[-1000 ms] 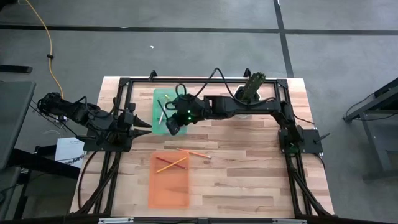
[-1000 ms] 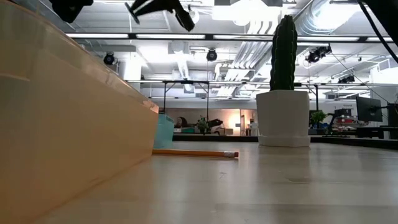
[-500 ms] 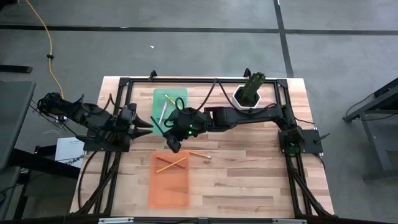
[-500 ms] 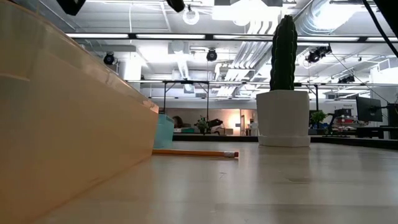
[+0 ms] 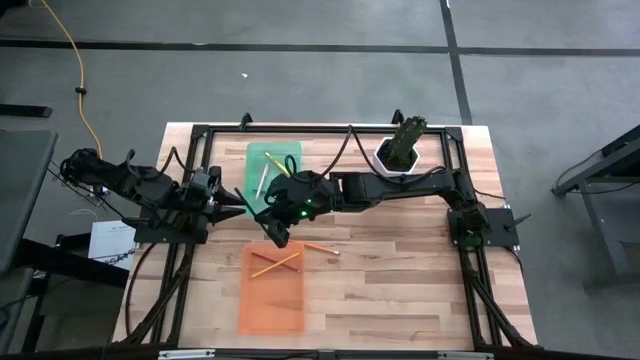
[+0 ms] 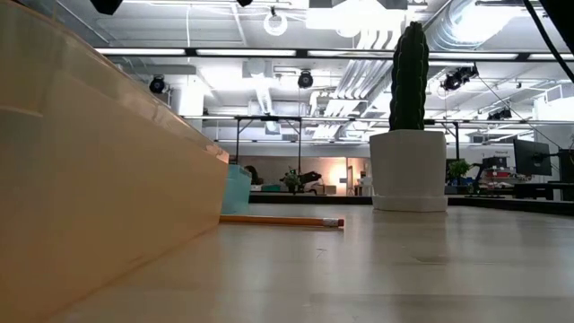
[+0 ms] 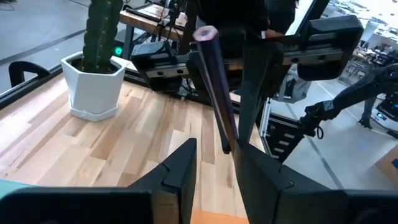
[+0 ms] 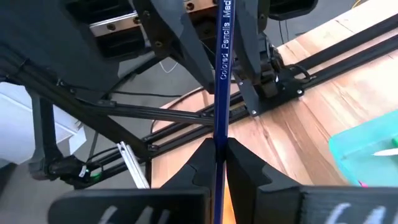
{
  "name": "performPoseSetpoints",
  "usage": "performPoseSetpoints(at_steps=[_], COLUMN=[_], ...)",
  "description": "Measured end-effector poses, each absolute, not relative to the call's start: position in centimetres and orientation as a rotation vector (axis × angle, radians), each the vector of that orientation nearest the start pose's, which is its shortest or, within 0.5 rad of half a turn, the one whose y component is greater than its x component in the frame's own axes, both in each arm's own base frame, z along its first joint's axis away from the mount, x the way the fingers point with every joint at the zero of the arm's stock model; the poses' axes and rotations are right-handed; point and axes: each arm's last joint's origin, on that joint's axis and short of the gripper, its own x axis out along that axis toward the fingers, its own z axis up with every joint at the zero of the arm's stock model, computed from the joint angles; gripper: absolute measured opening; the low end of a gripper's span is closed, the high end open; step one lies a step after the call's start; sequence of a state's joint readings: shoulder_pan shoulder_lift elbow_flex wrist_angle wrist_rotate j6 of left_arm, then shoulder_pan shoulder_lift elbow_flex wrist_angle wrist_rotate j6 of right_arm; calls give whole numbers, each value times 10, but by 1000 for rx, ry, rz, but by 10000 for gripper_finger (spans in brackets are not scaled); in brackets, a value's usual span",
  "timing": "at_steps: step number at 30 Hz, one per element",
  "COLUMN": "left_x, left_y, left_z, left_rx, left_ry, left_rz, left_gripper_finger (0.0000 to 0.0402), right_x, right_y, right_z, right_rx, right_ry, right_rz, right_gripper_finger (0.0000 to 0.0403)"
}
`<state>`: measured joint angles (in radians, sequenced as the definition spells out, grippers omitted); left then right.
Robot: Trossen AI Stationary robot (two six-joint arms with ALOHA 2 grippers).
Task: Sort pens & pencils
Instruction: Put the blue pencil into the orange bin
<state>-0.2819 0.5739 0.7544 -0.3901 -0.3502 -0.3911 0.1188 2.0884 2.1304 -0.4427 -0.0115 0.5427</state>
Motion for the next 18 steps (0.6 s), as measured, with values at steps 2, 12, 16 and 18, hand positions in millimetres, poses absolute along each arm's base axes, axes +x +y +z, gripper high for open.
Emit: performPoseSetpoints(at_steps=[2,12,16,18], left_x=[119,133,140,142], left_y=[-24,-28,-31,-32], left_z=[330,334,331,329], left_rx=[-331,-336,-326,-323], left_ry=[182,140,169,179], left_rz=[107,94,74,74], left_gripper_finger=[97,97,97,97], right_x=[478,478,478,478], right_y=[58,58,58,58], right_z=[365,365,365,365], right_rx=[508,492,492,492], right_ry=[427,434,435,435], right_rz=[25,53,55,55], right_gripper_finger=[12,12,12,12])
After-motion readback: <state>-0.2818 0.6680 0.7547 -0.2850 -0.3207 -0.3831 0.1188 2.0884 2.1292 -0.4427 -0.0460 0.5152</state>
